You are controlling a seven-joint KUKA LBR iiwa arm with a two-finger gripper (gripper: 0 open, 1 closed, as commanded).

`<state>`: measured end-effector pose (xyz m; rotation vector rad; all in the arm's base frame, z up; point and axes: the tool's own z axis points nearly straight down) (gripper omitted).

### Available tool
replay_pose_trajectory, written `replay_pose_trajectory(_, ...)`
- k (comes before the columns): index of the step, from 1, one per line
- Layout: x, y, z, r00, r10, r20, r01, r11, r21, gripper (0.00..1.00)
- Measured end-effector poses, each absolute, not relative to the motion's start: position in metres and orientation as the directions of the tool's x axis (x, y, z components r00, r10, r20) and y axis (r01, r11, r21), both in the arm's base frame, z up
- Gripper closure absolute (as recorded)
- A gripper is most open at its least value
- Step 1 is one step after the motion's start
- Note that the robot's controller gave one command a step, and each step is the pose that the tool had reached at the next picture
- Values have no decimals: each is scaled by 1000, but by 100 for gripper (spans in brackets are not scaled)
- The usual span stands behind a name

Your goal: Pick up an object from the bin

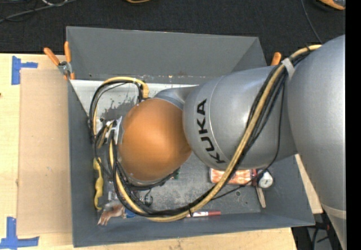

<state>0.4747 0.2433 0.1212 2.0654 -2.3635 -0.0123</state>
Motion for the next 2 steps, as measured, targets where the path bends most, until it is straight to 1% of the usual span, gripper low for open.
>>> replay_pose_trajectory(1,475,244,155,-137,-991,-4,-991,137,9,100)
replay_pose_trajectory(2,475,245,180,-139,-990,-6,-990,139,8,100)
